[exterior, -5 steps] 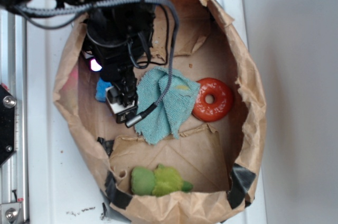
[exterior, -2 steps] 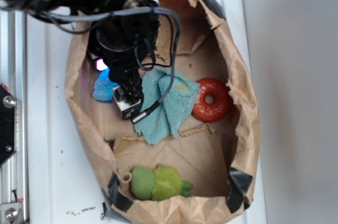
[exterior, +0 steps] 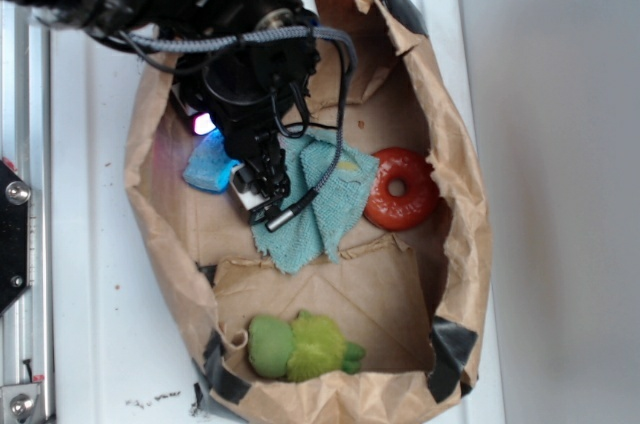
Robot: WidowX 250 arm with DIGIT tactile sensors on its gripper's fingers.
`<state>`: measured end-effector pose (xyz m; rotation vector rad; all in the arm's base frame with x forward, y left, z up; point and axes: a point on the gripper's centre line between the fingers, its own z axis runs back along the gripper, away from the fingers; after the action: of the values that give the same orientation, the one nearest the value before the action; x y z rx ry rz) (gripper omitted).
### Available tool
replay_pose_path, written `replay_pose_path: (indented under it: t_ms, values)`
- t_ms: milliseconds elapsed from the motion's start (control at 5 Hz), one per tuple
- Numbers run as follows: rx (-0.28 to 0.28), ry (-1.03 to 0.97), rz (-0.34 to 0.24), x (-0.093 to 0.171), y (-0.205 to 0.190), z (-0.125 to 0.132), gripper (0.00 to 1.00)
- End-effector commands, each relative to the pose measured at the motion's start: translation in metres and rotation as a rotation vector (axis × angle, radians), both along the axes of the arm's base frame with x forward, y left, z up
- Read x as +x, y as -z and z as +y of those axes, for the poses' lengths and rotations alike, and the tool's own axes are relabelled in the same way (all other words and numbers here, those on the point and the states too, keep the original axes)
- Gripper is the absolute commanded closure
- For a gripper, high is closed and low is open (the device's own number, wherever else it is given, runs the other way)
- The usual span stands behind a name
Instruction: Grab the blue sponge.
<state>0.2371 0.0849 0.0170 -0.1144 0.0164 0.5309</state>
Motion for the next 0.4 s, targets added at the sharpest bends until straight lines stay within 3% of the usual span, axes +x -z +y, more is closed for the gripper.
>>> replay_pose_path:
  t_ms: [0,200]
  values:
    - [0.048,-0.016,-0.009,0.011,-0.001,0.012,0.00]
    - [0.018,0.005,-0.027,0.004,-0.014,0.009,1.00]
